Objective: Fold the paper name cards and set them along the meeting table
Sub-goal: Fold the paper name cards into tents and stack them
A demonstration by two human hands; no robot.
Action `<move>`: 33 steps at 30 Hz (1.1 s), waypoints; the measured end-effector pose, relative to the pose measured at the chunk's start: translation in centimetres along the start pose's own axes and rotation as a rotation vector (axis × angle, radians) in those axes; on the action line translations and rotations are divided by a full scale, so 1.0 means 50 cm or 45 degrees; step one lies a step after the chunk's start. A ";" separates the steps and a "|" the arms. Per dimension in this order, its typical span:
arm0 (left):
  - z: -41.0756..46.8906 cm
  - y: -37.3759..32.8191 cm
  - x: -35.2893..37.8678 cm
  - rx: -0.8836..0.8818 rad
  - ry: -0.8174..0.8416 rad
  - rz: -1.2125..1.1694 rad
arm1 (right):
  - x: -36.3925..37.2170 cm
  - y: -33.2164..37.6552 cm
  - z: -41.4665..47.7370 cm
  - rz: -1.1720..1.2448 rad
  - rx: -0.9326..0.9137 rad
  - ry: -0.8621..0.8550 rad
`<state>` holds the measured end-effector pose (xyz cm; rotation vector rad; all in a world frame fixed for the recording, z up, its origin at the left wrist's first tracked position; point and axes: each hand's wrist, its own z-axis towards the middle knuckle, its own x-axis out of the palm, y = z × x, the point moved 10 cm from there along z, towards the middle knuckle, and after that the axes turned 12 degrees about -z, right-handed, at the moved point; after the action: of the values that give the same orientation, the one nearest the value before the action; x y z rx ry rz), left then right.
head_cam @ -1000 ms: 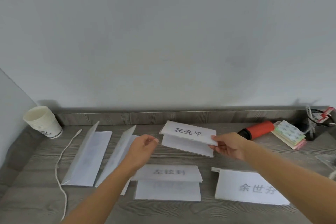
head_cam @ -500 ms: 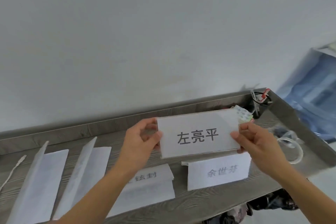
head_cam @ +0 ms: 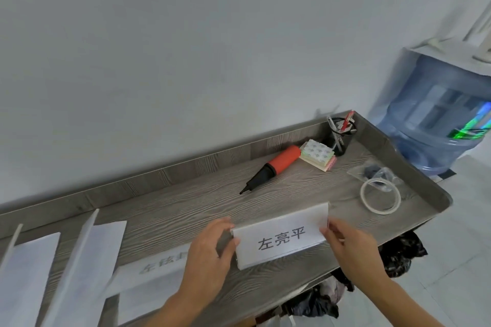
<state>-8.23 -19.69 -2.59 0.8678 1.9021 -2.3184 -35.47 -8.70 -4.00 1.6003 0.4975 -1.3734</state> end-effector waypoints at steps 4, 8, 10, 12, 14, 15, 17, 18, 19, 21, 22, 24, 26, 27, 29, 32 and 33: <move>0.000 0.024 0.007 -0.090 0.010 -0.022 | 0.037 0.002 -0.012 -0.105 -0.025 0.113; 0.001 0.020 0.000 -0.061 0.052 0.011 | -0.004 0.024 -0.028 -0.138 -0.037 0.015; 0.000 0.024 -0.042 -0.057 -0.010 0.084 | -0.062 0.080 -0.045 -0.044 -0.168 -0.183; -0.010 0.042 -0.130 -0.079 -0.209 0.202 | -0.103 0.160 -0.066 0.148 -0.373 -0.292; -0.041 0.086 -0.230 -0.175 -0.408 0.412 | -0.074 0.232 -0.073 0.438 -0.436 -0.022; -0.060 0.116 -0.270 -0.276 -0.456 0.535 | -0.024 0.260 -0.076 0.555 -0.389 0.240; -0.104 0.182 -0.318 -0.502 -0.434 0.717 | 0.094 0.318 -0.110 0.619 -0.299 0.777; -0.127 0.208 -0.330 -0.607 -0.408 0.739 | 0.148 0.339 -0.132 0.655 -0.215 1.001; -0.148 0.233 -0.337 -0.699 -0.403 0.702 | 0.194 0.353 -0.151 0.746 -0.086 1.165; -0.174 0.259 -0.338 -0.822 -0.416 0.466 | 0.254 0.371 -0.175 0.992 0.279 1.327; -0.181 0.265 -0.337 -0.863 -0.454 0.288 | 0.273 0.378 -0.180 1.064 0.416 1.348; -0.195 0.282 -0.333 -0.953 -0.601 -0.174 | 0.302 0.390 -0.180 1.113 0.570 1.328; -0.212 0.298 -0.324 -1.020 -0.748 -0.587 | 0.316 0.401 -0.170 1.152 0.615 1.252; -0.221 0.304 -0.323 -1.041 -0.798 -0.701 | 0.317 0.408 -0.165 1.166 0.604 1.221; -0.233 0.297 -0.328 -1.031 -0.849 -0.801 | 0.307 0.419 -0.155 1.159 0.547 1.200; -0.232 0.251 -0.362 -0.876 -0.900 -0.785 | 0.266 0.433 -0.132 1.100 0.400 1.141; -0.224 0.223 -0.374 -0.795 -0.909 -0.777 | 0.241 0.440 -0.118 1.078 0.308 1.090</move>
<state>16.03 -18.42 -5.82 -0.5834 2.4251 -1.6257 -11.41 -17.40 -7.03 2.2060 0.0773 -0.0807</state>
